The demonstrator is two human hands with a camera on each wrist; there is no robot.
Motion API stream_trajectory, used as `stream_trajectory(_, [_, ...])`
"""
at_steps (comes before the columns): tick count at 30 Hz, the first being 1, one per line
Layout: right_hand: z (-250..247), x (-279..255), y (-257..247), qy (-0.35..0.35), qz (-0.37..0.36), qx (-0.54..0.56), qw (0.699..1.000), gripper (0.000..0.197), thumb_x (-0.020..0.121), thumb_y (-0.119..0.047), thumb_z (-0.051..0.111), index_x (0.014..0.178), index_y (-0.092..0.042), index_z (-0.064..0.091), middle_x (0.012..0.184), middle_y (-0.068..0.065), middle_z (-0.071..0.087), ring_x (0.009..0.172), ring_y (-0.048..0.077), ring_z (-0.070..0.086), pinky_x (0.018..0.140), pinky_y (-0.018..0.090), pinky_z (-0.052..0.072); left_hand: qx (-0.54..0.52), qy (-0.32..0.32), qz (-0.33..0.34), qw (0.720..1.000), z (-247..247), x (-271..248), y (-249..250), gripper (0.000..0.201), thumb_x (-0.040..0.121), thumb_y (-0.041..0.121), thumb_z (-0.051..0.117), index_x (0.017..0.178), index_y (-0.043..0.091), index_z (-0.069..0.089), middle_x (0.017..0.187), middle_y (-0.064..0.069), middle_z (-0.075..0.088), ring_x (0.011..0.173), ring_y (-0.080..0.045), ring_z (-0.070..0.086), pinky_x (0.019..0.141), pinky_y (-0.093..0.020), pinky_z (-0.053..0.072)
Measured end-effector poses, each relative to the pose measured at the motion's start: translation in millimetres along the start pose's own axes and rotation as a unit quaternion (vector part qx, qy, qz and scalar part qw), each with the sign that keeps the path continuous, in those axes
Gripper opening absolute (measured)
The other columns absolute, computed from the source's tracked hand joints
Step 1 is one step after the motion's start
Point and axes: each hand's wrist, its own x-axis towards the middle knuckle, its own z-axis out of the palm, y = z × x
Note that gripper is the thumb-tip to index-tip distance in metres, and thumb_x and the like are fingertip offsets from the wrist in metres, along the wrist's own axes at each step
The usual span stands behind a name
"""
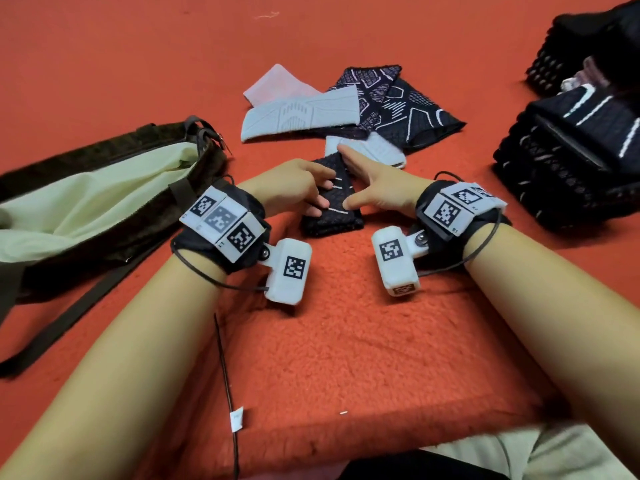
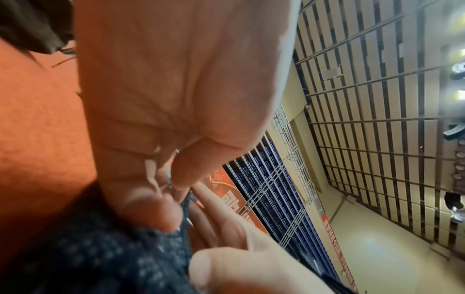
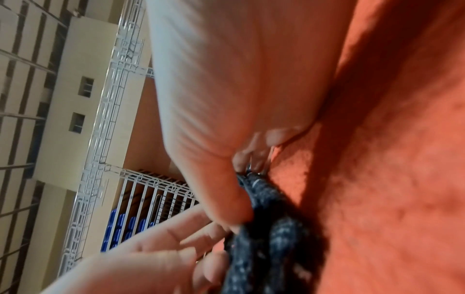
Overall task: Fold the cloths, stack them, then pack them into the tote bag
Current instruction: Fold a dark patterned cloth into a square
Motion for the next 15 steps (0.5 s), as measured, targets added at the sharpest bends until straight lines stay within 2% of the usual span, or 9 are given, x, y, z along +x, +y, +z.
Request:
stream_trajectory(2, [0.4,0.4,-1.5,0.006,0.007,-0.025,1.0,0.1,0.073,0.001,0.065,0.151,-0.019,0.005,0.154,0.001,0.024,0.14,0.013,0.026,0.114,0.03,0.028,0.028,0.044,0.015,0.999,-5.2,7.4,3.9,0.041,0.087,-0.011,0.041,0.114,0.016,0.055,0.089,-0.002,0.053,0.063,-0.009,0.048,0.046,-0.019,0.042])
stream_trajectory(4, [0.8,-0.4,-2.2,0.006,0.008,-0.027,1.0,0.101,0.071,-0.001,0.063,0.151,-0.019,0.004,0.154,0.001,0.025,0.139,0.013,0.027,0.112,0.029,0.031,0.072,0.095,0.03,0.992,-8.4,17.1,7.7,0.022,0.089,0.004,0.048,0.104,0.02,0.054,0.08,0.002,0.051,0.06,-0.009,0.043,0.051,-0.021,0.036])
stream_trajectory(5, [0.1,-1.0,-2.3,0.005,0.009,-0.026,1.0,0.1,0.072,0.001,0.061,0.151,-0.019,0.004,0.154,0.0,0.024,0.139,0.013,0.028,0.108,0.026,0.035,0.099,0.106,0.033,0.989,-9.1,21.5,9.7,0.014,0.09,0.011,0.051,0.099,0.021,0.053,0.079,0.002,0.049,0.058,-0.01,0.041,0.052,-0.023,0.034])
stream_trajectory(7, [-0.3,-1.9,-3.5,0.002,0.016,-0.03,0.999,0.098,0.074,0.004,0.058,0.151,-0.021,0.003,0.154,-0.002,0.025,0.136,0.012,0.033,0.087,0.013,0.043,0.153,0.086,0.015,0.984,-8.3,27.7,14.8,0.004,0.091,0.021,0.052,0.091,0.018,0.055,0.079,-0.003,0.05,0.063,-0.019,0.045,0.054,-0.026,0.034])
stream_trajectory(8, [-0.2,-2.6,-4.3,-0.001,0.016,-0.029,0.999,0.099,0.074,0.003,0.058,0.151,-0.022,0.001,0.154,-0.004,0.024,0.136,0.012,0.034,0.08,0.011,0.043,0.174,0.068,-0.004,0.982,-8.1,31.6,16.2,0.014,0.092,0.025,0.052,0.095,0.013,0.06,0.083,-0.009,0.053,0.07,-0.023,0.05,0.059,-0.028,0.038])
stream_trajectory(9, [0.1,-3.2,-4.7,-0.003,0.016,-0.025,1.0,0.101,0.072,0.001,0.058,0.151,-0.022,0.0,0.155,-0.004,0.023,0.136,0.011,0.033,0.08,0.012,0.042,0.193,0.054,-0.025,0.979,-9.5,36.3,16.5,0.027,0.093,0.029,0.05,0.104,0.008,0.062,0.091,-0.014,0.057,0.08,-0.026,0.056,0.066,-0.032,0.042])
stream_trajectory(11, [0.7,-4.8,-5.3,-0.007,0.016,0.002,1.0,0.101,0.074,0.005,0.056,0.151,-0.02,-0.004,0.156,-0.006,0.017,0.138,0.012,0.03,0.082,0.019,0.044,0.211,0.046,-0.051,0.975,-11.6,41.1,17.2,0.041,0.095,0.034,0.048,0.117,0.002,0.057,0.106,-0.014,0.059,0.094,-0.029,0.059,0.081,-0.035,0.047])
stream_trajectory(13, [0.8,-6.8,-6.1,-0.015,0.015,0.029,0.999,0.096,0.079,0.013,0.05,0.15,-0.018,-0.007,0.157,-0.006,0.013,0.136,0.012,0.031,0.07,0.015,0.046,0.212,0.044,-0.056,0.975,-14.8,45.3,17.1,0.045,0.096,0.037,0.047,0.12,0.001,0.056,0.116,-0.013,0.061,0.104,-0.03,0.06,0.092,-0.037,0.049])
stream_trajectory(15, [-0.3,-5.6,-5.5,-0.017,0.011,0.036,0.999,0.095,0.08,0.015,0.047,0.15,-0.017,-0.009,0.158,-0.004,0.01,0.136,0.007,0.027,0.059,0.006,0.042,0.191,0.036,-0.064,0.979,-15.4,45.6,17.6,0.041,0.096,0.038,0.047,0.114,0.003,0.057,0.115,-0.016,0.061,0.105,-0.031,0.06,0.092,-0.043,0.049])
